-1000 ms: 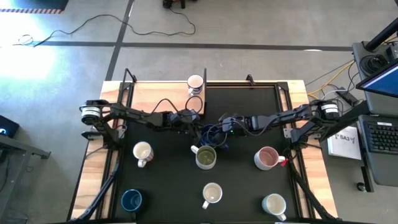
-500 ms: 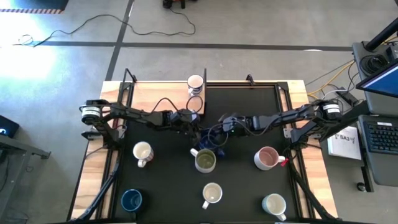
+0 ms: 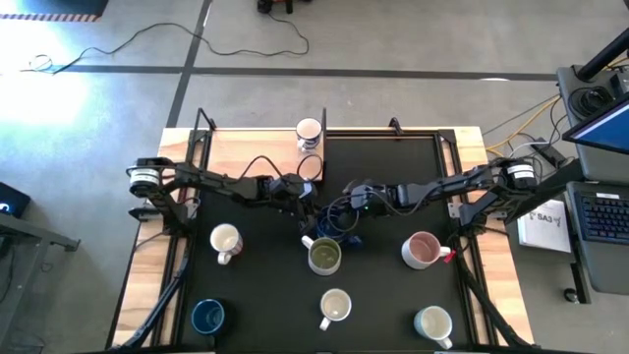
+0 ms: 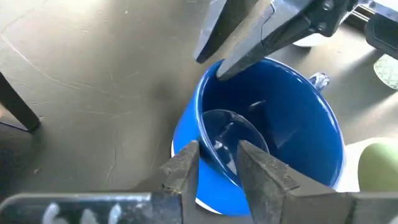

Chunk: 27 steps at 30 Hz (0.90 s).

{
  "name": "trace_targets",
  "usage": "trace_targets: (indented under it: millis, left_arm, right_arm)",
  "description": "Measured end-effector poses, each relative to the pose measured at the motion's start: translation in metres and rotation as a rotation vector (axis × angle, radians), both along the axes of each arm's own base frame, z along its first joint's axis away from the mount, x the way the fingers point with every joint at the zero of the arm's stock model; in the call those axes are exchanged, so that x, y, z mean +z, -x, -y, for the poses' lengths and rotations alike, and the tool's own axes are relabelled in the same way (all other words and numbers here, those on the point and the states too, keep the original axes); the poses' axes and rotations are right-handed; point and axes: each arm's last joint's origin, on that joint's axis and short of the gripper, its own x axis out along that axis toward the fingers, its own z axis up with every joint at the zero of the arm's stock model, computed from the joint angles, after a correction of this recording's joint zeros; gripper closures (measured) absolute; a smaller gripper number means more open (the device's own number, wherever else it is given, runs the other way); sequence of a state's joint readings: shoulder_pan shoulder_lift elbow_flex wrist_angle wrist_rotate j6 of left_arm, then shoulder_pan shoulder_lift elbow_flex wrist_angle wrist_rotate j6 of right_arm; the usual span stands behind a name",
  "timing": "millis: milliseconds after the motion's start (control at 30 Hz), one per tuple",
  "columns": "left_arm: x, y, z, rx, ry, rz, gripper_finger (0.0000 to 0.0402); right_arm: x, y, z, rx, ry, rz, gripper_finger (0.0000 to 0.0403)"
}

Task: Place coffee mugs
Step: Put the blue mug on the shelf

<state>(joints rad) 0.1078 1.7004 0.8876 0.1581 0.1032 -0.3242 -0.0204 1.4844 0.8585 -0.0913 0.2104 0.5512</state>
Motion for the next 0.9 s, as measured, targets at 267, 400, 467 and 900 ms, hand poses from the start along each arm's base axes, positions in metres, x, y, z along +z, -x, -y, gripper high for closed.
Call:
trace_targets:
  millis: [267, 400, 467, 900]
  left_arm:
    - [0.007, -0.005, -0.003, 0.055, -0.008, -0.039, 0.0315]
    - [0.016, -0.007, -0.006, 0.088, -0.078, -0.116, 0.0325]
    - [0.019, -0.008, -0.007, 0.089, -0.089, -0.141, 0.0326]
    - [0.010, 0.002, -0.014, 0.174, -0.070, -0.222, 0.0326]
  right_arm:
    - [-0.003, -0.010, 0.001, 0.024, 0.031, 0.069, 0.0339]
    - [-0.003, -0.011, 0.002, 0.038, 0.047, 0.068, 0.0334]
    - [-0.002, -0.010, 0.002, 0.040, 0.050, 0.063, 0.0331]
    - [0.012, -0.001, 0.002, 0.054, 0.058, 0.067, 0.0325]
